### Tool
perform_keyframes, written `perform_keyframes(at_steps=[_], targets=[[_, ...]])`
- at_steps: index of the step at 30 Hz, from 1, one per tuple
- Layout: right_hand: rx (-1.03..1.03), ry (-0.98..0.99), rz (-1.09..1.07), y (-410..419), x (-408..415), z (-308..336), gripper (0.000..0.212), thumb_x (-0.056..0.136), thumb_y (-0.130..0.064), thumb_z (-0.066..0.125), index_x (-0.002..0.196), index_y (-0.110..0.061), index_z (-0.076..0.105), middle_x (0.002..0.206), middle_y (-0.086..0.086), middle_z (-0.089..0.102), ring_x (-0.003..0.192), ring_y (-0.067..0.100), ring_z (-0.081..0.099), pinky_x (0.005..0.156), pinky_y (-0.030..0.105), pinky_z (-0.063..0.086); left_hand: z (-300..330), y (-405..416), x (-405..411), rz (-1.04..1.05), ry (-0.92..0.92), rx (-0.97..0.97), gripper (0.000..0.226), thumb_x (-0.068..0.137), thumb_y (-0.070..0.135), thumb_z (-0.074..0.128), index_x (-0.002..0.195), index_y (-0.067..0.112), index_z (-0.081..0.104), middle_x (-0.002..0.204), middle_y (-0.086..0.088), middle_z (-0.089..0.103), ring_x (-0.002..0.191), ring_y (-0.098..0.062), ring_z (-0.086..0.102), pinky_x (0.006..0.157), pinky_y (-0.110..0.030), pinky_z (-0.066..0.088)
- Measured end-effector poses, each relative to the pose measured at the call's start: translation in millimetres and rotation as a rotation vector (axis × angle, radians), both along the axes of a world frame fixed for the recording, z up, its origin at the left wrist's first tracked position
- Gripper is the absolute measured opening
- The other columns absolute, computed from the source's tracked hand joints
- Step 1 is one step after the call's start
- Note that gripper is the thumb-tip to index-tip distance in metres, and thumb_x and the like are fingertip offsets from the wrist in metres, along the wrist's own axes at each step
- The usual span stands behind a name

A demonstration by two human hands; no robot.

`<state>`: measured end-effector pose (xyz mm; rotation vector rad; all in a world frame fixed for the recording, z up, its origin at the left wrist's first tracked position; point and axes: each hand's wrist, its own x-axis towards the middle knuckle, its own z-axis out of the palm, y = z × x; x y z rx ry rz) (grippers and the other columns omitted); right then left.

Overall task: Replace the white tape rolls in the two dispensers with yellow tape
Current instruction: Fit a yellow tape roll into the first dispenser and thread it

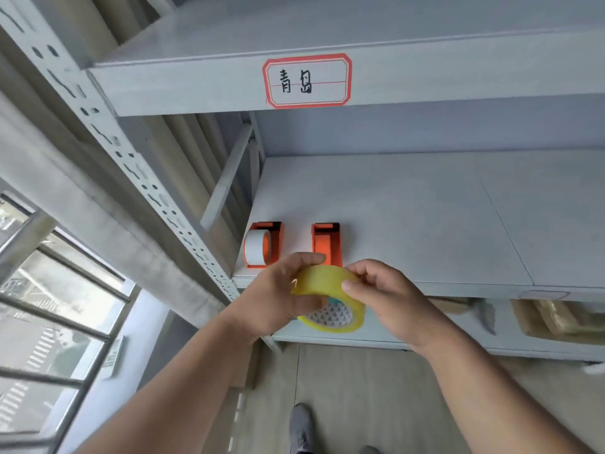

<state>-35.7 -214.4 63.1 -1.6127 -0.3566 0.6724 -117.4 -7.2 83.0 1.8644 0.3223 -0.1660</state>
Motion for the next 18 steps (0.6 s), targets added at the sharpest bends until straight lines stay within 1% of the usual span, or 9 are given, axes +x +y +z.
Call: perform_keyframes(at_steps=[2,4,5,7,8,10,12,15,18], targets=[[0.063,0.085,-0.013,3.9,3.4,0.5,0.018,0.095,-0.015,0.072,0.111,-0.009,0.068,0.089,-0.002,0.076,0.082,0.009,0.068,0.078,0.025,0.051,-4.1,10.8,11.6,-0.025,0.01,-0.126,0.067,0.083,-0.005,0.084,0.138,0.024,0.06,0.133,0.002,0.07,0.123,-0.011,0.067,0.101,-0.023,0.056],[0.127,0.157,-0.035,12.5,5.4,0.3,0.03,0.085,-0.019,0.075,0.111,-0.009,0.063,0.086,-0.003,0.076,0.078,0.009,0.067,0.072,0.024,0.051,-13.8,20.5,25.2,-0.036,0.012,-0.177,0.065,0.084,0.0,0.085,0.139,0.024,0.06,0.136,0.008,0.068,0.129,-0.001,0.062,0.106,-0.023,0.052],[0.15,0.175,-0.065,18.3,6.2,0.7,0.033,0.081,-0.018,0.077,0.109,-0.01,0.061,0.084,-0.004,0.076,0.077,0.009,0.068,0.07,0.024,0.05,-18.5,23.9,32.0,-0.021,0.01,-0.195,0.063,0.085,0.004,0.086,0.139,0.025,0.061,0.136,0.01,0.069,0.129,0.001,0.062,0.105,-0.023,0.052],[0.199,0.194,-0.181,31.7,8.7,-0.4,0.038,0.078,-0.015,0.083,0.108,-0.01,0.061,0.084,-0.005,0.076,0.079,0.01,0.069,0.071,0.027,0.05,-31.8,27.4,43.8,0.074,-0.009,-0.226,0.049,0.088,0.014,0.085,0.132,0.022,0.064,0.128,0.007,0.074,0.122,-0.007,0.068,0.097,-0.022,0.056],[0.218,0.197,-0.249,38.5,10.3,-2.8,0.038,0.077,-0.015,0.082,0.109,-0.01,0.061,0.086,-0.004,0.077,0.082,0.013,0.069,0.073,0.03,0.05,-37.8,27.0,47.9,0.158,-0.008,-0.222,0.035,0.091,0.018,0.082,0.123,0.019,0.067,0.12,0.002,0.077,0.115,-0.014,0.073,0.093,-0.023,0.058],[0.226,0.188,-0.364,51.3,11.7,-6.6,0.036,0.08,-0.015,0.078,0.111,-0.011,0.061,0.09,-0.002,0.078,0.086,0.015,0.07,0.077,0.033,0.051,-46.6,22.6,52.5,0.337,0.001,-0.216,0.011,0.099,0.023,0.071,0.102,0.013,0.068,0.103,-0.01,0.079,0.105,-0.031,0.074,0.092,-0.035,0.062],[0.222,0.185,-0.444,61.2,12.4,-11.0,0.027,0.09,-0.006,0.075,0.112,-0.011,0.06,0.091,-0.002,0.079,0.086,0.014,0.071,0.078,0.032,0.052,-52.6,16.9,54.1,0.363,-0.004,-0.254,0.023,0.104,0.029,0.062,0.093,0.011,0.069,0.092,-0.01,0.079,0.102,-0.036,0.074,0.095,-0.044,0.061],[0.201,0.202,-0.514,74.6,15.6,-13.0,0.018,0.098,-0.001,0.065,0.113,-0.008,0.059,0.097,0.004,0.079,0.088,0.017,0.073,0.075,0.031,0.056,-52.3,9.9,57.8,0.228,0.005,-0.393,0.034,0.107,0.034,0.057,0.103,0.004,0.072,0.09,-0.006,0.078,0.088,-0.024,0.075,0.084,-0.031,0.061],[0.174,0.205,-0.569,82.6,23.6,-20.5,0.023,0.098,-0.001,0.065,0.119,-0.006,0.059,0.105,0.007,0.078,0.094,0.016,0.073,0.074,0.031,0.057,-54.4,8.9,69.1,0.128,-0.019,-0.352,0.026,0.102,0.029,0.066,0.111,0.004,0.069,0.09,-0.006,0.074,0.082,-0.014,0.067,0.073,-0.023,0.057]])
